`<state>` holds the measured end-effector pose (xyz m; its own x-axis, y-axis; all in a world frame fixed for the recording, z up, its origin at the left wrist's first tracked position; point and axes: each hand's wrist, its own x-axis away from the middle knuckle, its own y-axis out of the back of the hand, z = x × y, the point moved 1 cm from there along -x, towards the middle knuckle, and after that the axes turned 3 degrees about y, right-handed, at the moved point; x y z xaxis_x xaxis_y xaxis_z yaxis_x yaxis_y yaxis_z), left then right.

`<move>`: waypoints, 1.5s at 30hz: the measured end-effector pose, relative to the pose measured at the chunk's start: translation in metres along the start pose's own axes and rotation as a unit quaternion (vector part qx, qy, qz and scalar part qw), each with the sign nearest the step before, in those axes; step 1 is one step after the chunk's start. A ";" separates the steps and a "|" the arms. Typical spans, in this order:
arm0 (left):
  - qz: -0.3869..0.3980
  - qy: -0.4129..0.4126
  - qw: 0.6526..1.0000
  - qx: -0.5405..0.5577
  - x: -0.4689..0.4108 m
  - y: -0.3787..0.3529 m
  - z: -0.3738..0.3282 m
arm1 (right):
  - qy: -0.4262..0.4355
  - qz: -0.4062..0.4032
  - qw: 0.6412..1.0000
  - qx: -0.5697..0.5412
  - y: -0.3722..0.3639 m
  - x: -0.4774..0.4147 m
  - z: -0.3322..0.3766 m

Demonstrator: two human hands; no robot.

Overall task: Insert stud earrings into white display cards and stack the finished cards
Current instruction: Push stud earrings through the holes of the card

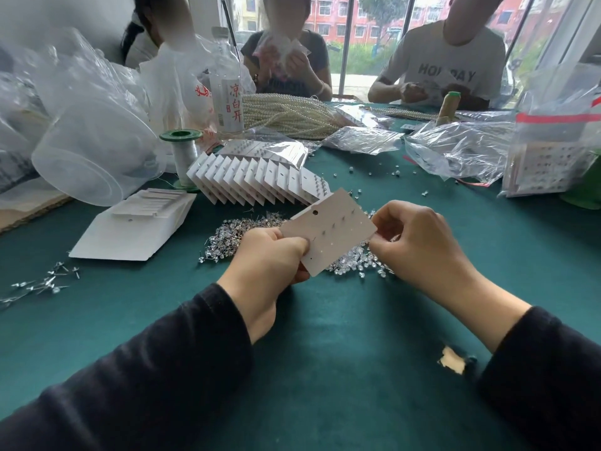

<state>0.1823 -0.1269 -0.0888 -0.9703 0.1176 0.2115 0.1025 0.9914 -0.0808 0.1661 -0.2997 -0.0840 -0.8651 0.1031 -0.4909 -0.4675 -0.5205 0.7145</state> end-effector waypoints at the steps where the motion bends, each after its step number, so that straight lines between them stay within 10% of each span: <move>1: 0.000 -0.002 1.000 -0.002 0.000 0.000 0.000 | -0.004 0.003 1.000 -0.003 0.000 0.000 0.000; 27: 0.008 -0.021 1.000 -0.009 -0.001 -0.002 0.003 | -0.156 -0.051 0.956 -0.244 0.011 0.003 0.001; 45: 0.001 -0.088 0.991 -0.098 0.003 -0.007 0.009 | 0.082 -0.065 0.991 -0.080 -0.017 0.029 0.052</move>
<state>0.1769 -0.1341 -0.0961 -0.9915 0.1248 0.0365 0.1282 0.9853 0.1131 0.1399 -0.2439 -0.0848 -0.7529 0.0459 -0.6566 -0.5265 -0.6406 0.5590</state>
